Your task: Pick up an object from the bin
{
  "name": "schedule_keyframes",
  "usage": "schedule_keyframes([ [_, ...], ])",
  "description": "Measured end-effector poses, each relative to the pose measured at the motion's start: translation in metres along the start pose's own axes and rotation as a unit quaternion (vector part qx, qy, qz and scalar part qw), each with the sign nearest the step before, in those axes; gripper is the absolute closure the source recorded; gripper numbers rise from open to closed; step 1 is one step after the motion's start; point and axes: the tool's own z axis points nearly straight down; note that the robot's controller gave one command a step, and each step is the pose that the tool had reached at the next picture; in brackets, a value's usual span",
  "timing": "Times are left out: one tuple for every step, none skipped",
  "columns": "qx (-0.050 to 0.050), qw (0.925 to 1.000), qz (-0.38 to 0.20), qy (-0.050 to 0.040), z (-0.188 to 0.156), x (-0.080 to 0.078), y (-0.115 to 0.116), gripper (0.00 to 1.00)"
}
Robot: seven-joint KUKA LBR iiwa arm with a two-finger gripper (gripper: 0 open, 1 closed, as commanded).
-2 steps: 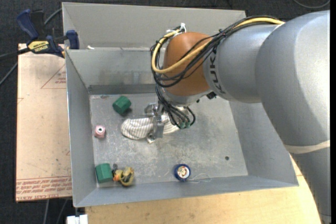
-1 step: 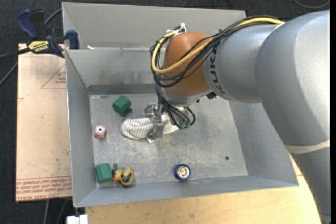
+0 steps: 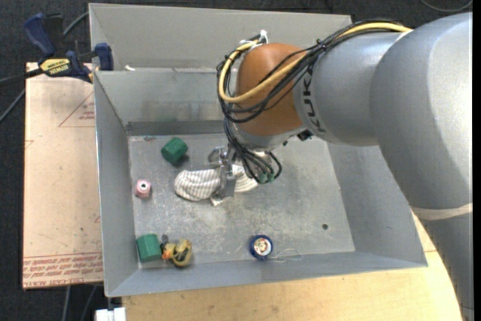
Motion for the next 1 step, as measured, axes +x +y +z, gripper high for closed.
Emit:
schedule_keyframes([
  [0.0, 1.0, 0.0, 0.0015, -0.0215, 0.0008, 0.0003, 1.0],
])
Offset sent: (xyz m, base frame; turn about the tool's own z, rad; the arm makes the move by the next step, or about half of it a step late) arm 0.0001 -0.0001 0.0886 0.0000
